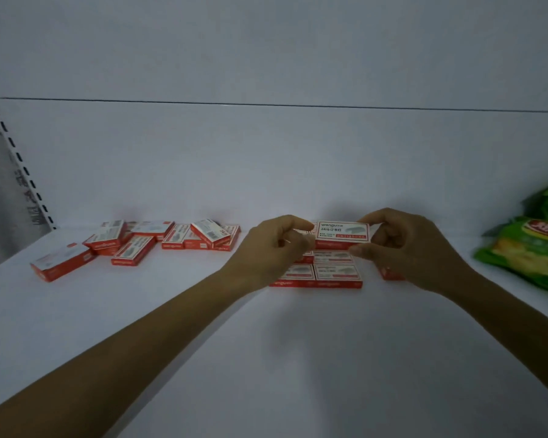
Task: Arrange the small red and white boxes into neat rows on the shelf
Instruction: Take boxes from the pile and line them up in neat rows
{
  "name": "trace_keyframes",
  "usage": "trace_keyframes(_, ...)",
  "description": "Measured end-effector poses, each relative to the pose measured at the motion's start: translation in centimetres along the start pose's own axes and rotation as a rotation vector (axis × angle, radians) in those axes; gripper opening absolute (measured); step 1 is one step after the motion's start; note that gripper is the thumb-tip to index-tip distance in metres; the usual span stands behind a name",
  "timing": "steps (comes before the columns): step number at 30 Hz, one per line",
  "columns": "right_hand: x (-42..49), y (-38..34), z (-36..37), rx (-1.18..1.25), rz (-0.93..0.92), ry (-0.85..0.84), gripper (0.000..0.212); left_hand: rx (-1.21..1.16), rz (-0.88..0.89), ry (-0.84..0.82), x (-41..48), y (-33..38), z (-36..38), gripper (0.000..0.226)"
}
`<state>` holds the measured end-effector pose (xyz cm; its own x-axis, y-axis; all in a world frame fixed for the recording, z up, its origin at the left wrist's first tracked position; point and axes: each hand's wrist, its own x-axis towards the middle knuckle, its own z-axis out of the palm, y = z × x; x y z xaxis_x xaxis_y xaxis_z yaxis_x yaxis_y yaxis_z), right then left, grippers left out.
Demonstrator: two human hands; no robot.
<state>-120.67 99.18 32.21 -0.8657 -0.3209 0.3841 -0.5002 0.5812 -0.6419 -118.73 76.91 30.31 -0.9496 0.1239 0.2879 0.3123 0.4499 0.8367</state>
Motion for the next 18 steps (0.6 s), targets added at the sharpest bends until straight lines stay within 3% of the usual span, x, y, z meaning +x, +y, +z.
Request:
trace_keyframes(7, 1.6, 4.0, 1.2, -0.256, -0.049, -0.1, 0.042, 0.515, 0.175, 0.171, -0.1, -1.7, 3.1, 0.032)
trace_keyframes(13, 1.5, 5.4, 3.0, -0.268, -0.088, -0.073, 0.047, 0.642, 0.188, 0.19, -0.7, -4.2, 3.0, 0.05)
trace_keyframes(18, 1.5, 5.4, 3.3, -0.4, -0.187, 0.027, 0.048, 0.662, 0.186, 0.171, -0.8, -4.5, 3.2, 0.049)
